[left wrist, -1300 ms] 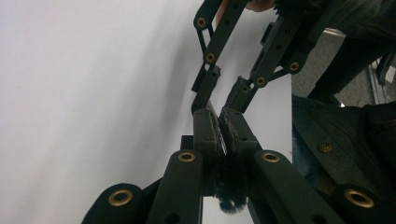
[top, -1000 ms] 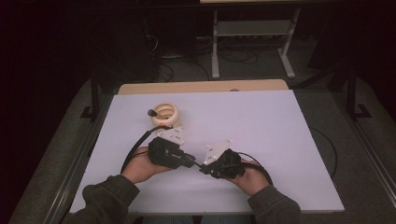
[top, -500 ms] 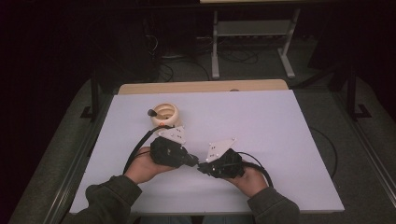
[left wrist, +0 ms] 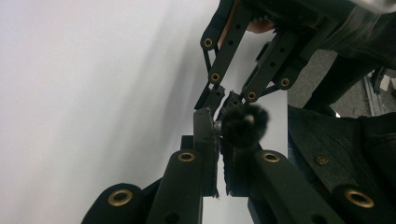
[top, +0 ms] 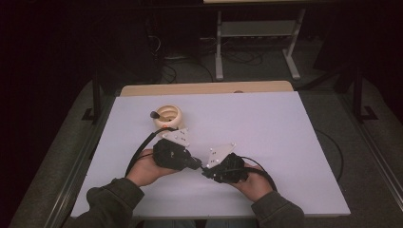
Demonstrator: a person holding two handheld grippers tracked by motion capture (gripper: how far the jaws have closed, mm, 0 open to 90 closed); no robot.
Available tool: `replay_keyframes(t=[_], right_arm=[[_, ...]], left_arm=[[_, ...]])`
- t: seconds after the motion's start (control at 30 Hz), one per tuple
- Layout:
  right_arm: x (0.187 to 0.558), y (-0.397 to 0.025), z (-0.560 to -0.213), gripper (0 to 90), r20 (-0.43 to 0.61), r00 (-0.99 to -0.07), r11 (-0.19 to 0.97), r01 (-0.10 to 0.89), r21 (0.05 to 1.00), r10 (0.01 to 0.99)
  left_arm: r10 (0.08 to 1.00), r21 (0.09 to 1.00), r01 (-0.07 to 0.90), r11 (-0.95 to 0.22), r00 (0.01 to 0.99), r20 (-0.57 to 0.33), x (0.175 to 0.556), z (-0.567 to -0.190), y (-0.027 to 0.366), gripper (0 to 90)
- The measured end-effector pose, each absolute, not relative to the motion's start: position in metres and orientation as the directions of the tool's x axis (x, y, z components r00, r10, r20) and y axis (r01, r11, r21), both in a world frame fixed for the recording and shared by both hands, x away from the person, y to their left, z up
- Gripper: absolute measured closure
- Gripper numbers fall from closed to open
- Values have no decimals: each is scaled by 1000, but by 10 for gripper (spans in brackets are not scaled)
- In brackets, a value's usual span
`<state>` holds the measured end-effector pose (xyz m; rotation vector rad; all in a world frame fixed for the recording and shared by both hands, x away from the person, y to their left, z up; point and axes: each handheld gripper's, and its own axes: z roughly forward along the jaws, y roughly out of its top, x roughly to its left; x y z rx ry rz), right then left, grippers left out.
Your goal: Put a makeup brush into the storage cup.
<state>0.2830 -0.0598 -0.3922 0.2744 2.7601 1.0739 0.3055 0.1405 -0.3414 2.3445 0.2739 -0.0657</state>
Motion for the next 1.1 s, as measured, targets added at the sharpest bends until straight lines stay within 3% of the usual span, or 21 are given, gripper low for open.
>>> replay_keyframes(t=[0.4,0.67,0.77,1.1], right_arm=[[289,-66,-391,844,6,-967,627,169,761,254],[289,-68,-391,834,22,-960,605,193,773,279],[288,-68,-391,755,11,-956,618,197,762,292],[291,-85,-392,657,4,-939,610,227,759,345]], left_arm=[[222,731,267,-629,962,-160,309,-342,139,780],[222,740,285,-609,957,-186,311,-342,140,848],[235,734,285,-616,956,-174,312,-342,141,849],[280,719,307,-624,946,-160,321,-342,152,850]])
